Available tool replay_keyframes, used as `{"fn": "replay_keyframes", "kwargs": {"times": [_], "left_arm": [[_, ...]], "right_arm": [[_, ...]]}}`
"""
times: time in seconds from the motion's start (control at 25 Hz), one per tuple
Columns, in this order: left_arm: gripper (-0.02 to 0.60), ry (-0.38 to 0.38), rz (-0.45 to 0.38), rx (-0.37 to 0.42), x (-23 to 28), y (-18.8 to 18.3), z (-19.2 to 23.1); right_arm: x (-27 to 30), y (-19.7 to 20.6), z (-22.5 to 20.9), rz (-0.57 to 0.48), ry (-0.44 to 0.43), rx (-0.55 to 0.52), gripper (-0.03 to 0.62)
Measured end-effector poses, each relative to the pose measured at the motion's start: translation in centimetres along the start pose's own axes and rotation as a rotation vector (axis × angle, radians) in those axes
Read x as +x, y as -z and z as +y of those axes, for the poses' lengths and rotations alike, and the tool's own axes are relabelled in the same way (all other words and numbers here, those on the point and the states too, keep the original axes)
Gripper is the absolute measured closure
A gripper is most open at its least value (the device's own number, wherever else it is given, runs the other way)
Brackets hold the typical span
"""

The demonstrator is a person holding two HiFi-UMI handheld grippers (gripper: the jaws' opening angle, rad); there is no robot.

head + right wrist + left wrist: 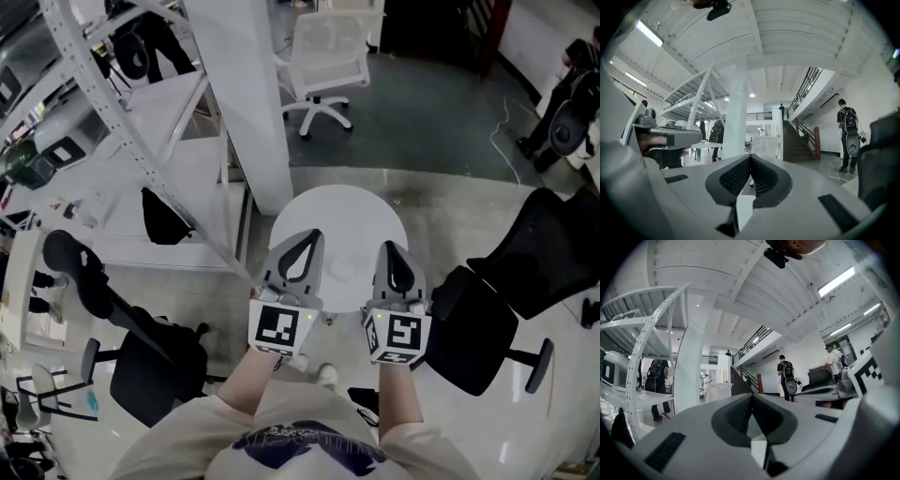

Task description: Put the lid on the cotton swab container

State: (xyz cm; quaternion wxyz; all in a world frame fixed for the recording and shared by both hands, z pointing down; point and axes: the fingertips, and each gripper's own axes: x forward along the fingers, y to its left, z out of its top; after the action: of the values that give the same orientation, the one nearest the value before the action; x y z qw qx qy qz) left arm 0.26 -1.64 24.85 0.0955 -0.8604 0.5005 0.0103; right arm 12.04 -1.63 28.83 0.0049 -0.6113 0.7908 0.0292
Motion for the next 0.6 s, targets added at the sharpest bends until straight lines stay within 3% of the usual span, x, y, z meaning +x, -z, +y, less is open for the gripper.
{"fn": "replay_keyframes", "kwargs": {"times": [0.32,0.6], "left_arm": [[0.581,0.046,-0.014,0.017,1.8,0.0,0.2],[0.581,0.054,-0.007,0.008,2.8,1.1,0.7]], "right_arm": [[0.6,0.0,-0.1,0.002,0.123,-0.101,0.585],[2.4,0.8,0.4,0.017,0.139,-0.107,0.585]]}}
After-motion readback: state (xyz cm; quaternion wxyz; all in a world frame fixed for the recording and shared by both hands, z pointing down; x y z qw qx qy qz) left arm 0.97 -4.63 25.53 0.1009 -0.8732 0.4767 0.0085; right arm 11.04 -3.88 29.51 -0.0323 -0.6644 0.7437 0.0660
